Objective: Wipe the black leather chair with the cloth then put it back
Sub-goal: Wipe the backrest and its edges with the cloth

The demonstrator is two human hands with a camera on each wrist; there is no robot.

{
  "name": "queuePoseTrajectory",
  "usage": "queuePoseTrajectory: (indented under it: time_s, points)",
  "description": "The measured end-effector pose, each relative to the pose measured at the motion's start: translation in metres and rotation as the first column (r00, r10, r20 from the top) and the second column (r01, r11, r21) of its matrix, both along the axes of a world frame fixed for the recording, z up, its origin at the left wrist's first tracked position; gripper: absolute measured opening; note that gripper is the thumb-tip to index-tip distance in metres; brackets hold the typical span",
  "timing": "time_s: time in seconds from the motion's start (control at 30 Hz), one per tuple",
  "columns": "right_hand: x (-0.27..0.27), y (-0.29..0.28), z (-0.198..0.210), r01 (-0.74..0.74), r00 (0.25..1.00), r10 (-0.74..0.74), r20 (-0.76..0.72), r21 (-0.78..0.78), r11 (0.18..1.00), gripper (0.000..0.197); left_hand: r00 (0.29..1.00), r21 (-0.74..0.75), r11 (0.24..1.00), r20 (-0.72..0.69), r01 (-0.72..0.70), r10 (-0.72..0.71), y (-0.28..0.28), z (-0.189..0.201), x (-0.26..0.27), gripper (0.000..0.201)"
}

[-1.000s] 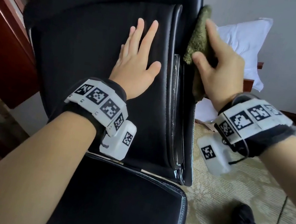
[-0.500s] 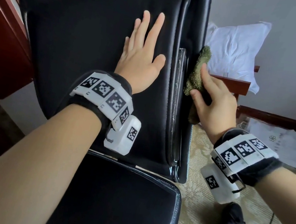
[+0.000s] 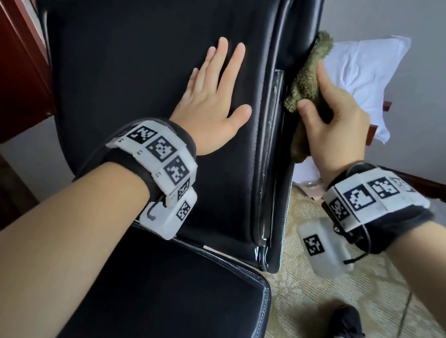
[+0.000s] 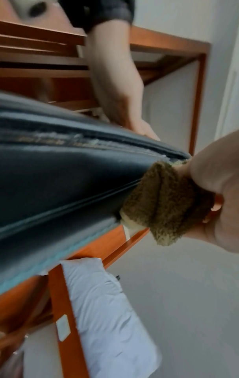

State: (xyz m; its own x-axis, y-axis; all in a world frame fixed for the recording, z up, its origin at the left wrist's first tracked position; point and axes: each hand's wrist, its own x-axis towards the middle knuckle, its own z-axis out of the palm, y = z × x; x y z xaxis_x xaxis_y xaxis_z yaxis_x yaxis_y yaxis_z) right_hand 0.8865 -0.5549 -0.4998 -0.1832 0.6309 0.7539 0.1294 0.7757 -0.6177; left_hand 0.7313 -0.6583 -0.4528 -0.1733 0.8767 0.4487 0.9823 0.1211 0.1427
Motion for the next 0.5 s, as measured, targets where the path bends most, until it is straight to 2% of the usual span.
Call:
queuePoseTrajectory:
  time_s: [0.13, 0.33, 0.4, 0.5]
  points:
    - [0.008, -0.003, -0.026, 0.014, 0.998, -0.017, 0.059, 0.064, 0.998, 0.052, 1.0, -0.013, 1.0, -0.013, 0.011, -0.011, 0.0, -0.011, -0.002, 0.072]
    - [0.014, -0.016, -0.065, 0.006, 0.993, -0.011, 0.122, 0.043, 0.999, 0.051, 1.0, -0.021, 1.0, -0.025, -0.009, 0.008, 0.001, -0.014, -0.002, 0.07]
    - [0.02, -0.015, -0.06, -0.023, 0.996, 0.019, 0.09, 0.038, 0.999, 0.049, 0.999, -0.048, 0.999, -0.038, -0.018, 0.016, -0.001, -0.014, -0.002, 0.07]
    - [0.023, -0.013, -0.029, -0.025, 1.0, 0.026, -0.009, 0.054, 0.998, 0.048, 0.998, -0.091, 0.995, -0.051, -0.043, 0.039, -0.003, -0.014, -0.002, 0.069]
